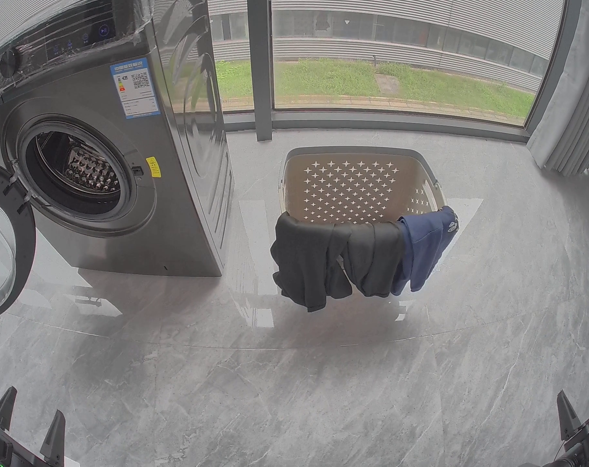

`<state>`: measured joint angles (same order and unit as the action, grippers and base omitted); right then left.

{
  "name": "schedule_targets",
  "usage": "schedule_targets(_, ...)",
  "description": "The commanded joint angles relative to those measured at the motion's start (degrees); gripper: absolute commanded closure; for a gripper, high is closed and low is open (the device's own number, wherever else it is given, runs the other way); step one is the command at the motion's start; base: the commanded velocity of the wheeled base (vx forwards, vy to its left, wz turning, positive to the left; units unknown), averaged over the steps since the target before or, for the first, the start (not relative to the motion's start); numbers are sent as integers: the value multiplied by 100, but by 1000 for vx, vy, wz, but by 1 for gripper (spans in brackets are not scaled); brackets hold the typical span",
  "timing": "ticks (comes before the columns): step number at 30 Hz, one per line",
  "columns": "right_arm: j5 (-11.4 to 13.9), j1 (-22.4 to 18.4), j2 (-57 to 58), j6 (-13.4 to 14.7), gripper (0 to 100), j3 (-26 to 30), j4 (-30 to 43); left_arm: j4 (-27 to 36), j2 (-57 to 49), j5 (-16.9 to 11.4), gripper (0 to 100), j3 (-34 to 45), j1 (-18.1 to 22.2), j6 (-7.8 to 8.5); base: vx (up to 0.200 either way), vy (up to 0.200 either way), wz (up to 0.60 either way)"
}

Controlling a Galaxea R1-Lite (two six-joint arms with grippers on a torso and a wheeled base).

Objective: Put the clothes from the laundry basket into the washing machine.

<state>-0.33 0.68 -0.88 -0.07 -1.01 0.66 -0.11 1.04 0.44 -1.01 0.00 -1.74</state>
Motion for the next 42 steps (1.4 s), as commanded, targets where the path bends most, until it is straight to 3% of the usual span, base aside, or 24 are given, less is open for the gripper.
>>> schedule_targets(1,-2,2,9,-1,0,84,-4,2,-104,0,0,101,0,-1,0,-200,0)
schedule_targets(22,-2,2,9,-1,0,84,-4,-7,-104,0,0,101,0,25,0,0,0)
schedule_targets(31,-2,2,9,-10,0,84,-4,2,-104,9,0,101,0,-1,200,0,0)
schedule_targets(42,-2,2,9,-10,0,84,-4,2,-104,9,0,101,0,25,0,-36,0)
